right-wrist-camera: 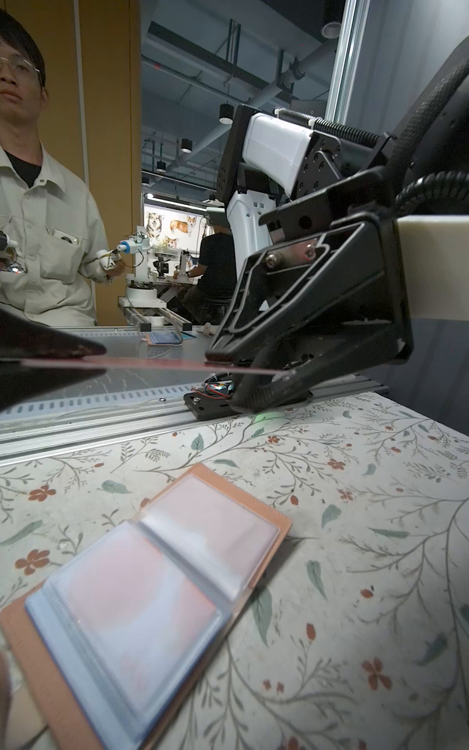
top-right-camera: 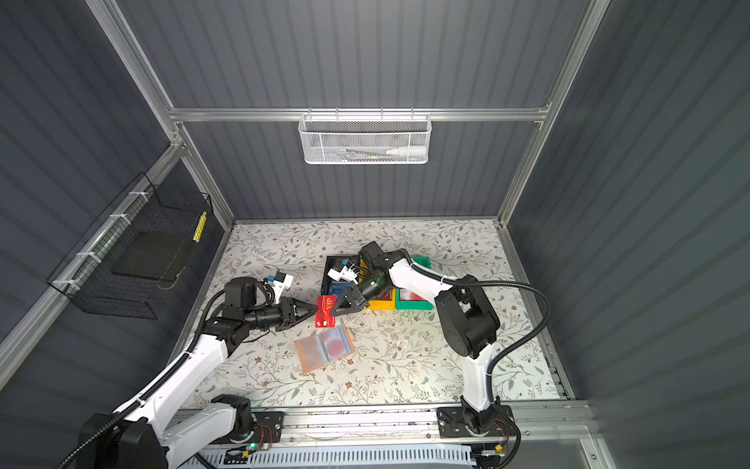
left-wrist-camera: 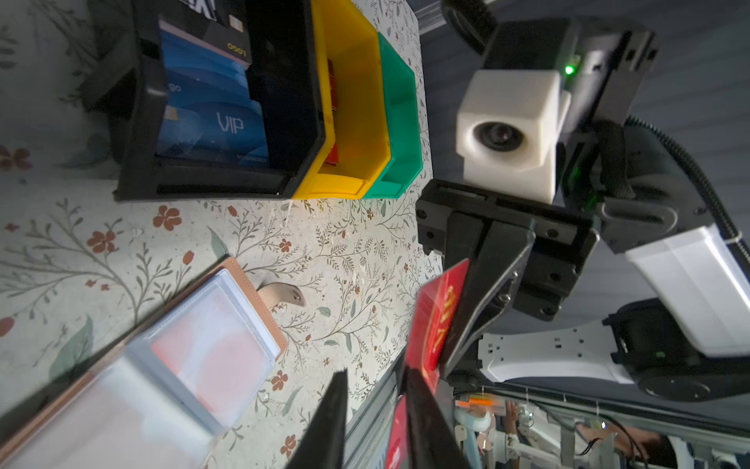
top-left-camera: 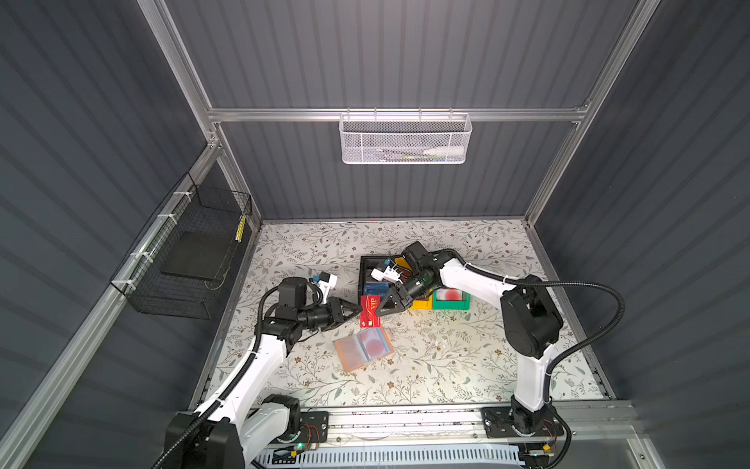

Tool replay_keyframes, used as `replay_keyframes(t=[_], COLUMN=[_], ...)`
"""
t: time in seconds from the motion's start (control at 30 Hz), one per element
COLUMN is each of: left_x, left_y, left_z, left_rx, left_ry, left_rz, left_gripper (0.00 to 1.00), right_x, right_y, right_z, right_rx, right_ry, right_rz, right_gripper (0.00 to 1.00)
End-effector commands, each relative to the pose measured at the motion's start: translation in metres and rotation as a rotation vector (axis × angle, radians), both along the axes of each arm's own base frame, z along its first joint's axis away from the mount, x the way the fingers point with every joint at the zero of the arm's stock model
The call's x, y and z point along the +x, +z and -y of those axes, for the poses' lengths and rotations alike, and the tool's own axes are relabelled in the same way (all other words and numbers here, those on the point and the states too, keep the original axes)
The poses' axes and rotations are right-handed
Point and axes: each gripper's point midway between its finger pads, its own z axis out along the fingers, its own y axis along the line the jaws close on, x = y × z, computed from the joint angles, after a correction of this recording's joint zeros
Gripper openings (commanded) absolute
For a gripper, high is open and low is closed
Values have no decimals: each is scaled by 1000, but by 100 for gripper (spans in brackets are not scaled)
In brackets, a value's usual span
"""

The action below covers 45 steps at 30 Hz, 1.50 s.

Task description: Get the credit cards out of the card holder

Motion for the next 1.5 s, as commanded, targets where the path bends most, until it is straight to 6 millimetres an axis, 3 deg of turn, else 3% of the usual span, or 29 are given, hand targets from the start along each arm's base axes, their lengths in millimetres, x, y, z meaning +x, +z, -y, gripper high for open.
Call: replay_keyframes(t=[0.0, 0.13, 0.37, 0.7, 0.93, 1.17, 1.3, 1.47], left_x=[2, 7, 27, 43, 48, 52, 52, 47], left_y=[1, 8, 19, 35, 28, 28, 26, 24], left_z=[-11, -16, -18, -20, -11, -1, 1, 4], left_rx=[41, 11, -144, -187, -219, -227, -220, -183], left_ry=[74, 147, 266, 320, 318, 292, 285, 241], left_rz=[16, 49, 104, 173, 165, 168, 163, 151], left_gripper=[43, 50, 48, 51, 51, 35, 20, 4], right_x=[16, 45, 82, 79, 72, 69, 68, 68], right_y=[30, 37, 39, 28, 27, 24, 23, 18], right_z=[-6, -8, -19, -29, -37, -45, -44, -33], right_rx=[77, 58, 71, 61, 67, 65, 66, 31], right_ry=[-57, -198, -396, -411, -380, -367, -359, -353], right_rz=[62, 81, 25, 6, 4, -1, -5, 2], right_gripper=[0, 0, 0, 0, 0, 0, 0, 23])
